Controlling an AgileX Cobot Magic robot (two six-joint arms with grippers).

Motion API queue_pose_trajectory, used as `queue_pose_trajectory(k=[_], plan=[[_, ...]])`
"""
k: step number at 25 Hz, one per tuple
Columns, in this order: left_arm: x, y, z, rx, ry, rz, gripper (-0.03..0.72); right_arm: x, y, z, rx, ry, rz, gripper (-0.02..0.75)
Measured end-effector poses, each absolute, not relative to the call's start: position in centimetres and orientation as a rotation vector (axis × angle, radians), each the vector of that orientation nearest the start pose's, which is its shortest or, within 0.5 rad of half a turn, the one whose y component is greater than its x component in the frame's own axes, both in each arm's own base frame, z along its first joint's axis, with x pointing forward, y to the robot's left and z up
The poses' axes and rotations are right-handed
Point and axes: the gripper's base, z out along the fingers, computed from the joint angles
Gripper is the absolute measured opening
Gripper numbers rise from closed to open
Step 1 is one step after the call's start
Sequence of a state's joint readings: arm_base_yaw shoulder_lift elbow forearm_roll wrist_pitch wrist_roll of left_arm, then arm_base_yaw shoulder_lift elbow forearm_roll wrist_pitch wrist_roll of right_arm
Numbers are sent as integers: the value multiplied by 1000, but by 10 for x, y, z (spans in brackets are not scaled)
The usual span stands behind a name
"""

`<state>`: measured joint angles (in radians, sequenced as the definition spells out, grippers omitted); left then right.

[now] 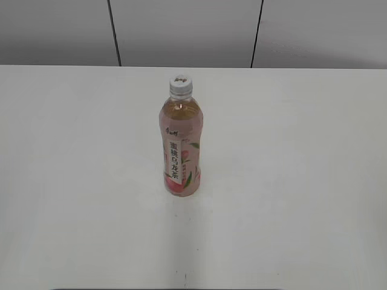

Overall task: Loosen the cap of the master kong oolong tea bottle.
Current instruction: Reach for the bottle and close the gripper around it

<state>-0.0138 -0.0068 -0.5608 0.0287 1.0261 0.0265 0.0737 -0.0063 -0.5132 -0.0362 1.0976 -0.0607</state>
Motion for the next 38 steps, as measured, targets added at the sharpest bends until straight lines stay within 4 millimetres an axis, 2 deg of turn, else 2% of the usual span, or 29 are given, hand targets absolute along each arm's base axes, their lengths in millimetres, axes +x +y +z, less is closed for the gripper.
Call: queue_pose_trajectory(k=[12,17,19,24,33,38], plan=[[-13,1,300,38,1919,23,241,-9,-4,278,-135,2057,-35,545],[-12,-4,332,27,1615,-57,241,-9,-4,278,-135,2057,-35,545],[-10,-5,338,19,1535,-84,241,-9,-4,278,-135,2057,-35,545],[14,-4,333,26,1497,-63,246,-9,-4,278,-135,2057,-35,545],[77,-3,283,-46,1614,-105,309,-9,-4,278,-135,2057,-35,545],[107,0,282,-76,1576,-75,312,-9,-4,278,-135,2057,-35,545]])
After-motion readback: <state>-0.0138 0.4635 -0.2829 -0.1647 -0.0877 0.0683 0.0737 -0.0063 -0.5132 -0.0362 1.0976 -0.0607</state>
